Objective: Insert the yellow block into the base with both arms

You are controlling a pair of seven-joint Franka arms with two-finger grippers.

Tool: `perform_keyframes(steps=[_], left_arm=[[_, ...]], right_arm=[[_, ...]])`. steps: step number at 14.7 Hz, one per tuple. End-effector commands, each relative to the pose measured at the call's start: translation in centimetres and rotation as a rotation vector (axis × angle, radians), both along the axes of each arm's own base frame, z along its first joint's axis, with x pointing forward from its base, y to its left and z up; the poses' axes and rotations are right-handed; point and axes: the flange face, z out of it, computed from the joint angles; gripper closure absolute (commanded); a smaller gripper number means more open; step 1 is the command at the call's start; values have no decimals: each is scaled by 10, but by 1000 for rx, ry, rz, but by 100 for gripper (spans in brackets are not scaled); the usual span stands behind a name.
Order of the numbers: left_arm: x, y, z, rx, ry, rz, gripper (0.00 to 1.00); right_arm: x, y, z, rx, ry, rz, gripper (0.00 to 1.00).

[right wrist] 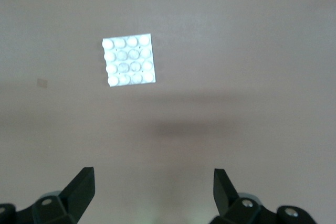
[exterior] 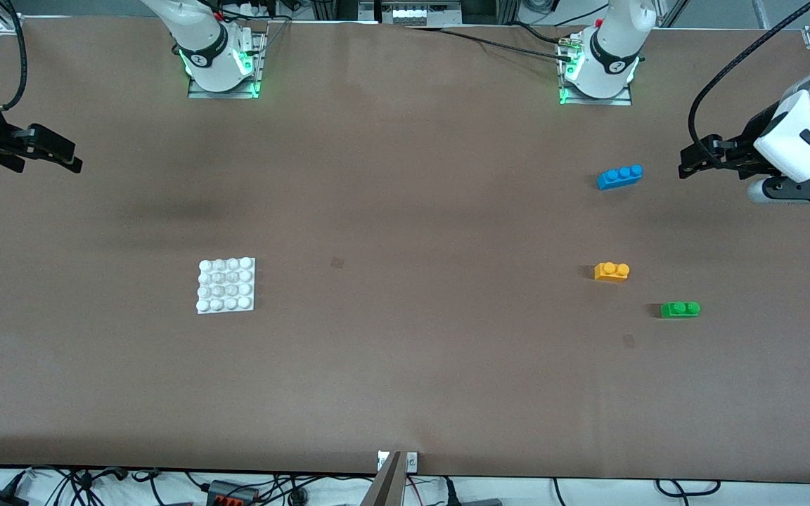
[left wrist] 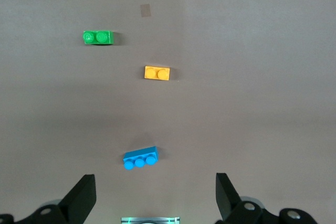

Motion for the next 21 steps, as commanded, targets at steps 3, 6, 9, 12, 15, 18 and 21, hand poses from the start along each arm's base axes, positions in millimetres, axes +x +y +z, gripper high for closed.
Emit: perform_keyframes(steps=[3, 6, 9, 12, 15, 18, 21], left_arm=[[2, 3, 3, -2, 6, -6, 0], [2, 3, 3, -2, 6, -12, 0], [2, 3, 3, -2, 9, -12, 0], [1, 1, 4, -2, 13, -15, 0], [2, 2, 4, -2, 13, -14, 0], [2, 2, 4, -2, 13, -15, 0], [2, 2, 4, -4, 13, -15, 0]], right_arm=[[18, 15, -29, 12, 91, 31, 0], [46, 14, -71, 18, 144, 42, 0], [77, 16, -141, 23, 149, 42, 0], [96, 34, -207, 21, 165, 48, 0], [103, 60, -266, 17, 98, 57, 0], [91, 82, -318, 7, 31, 8, 0], [78, 82, -360, 8, -17, 3, 0]])
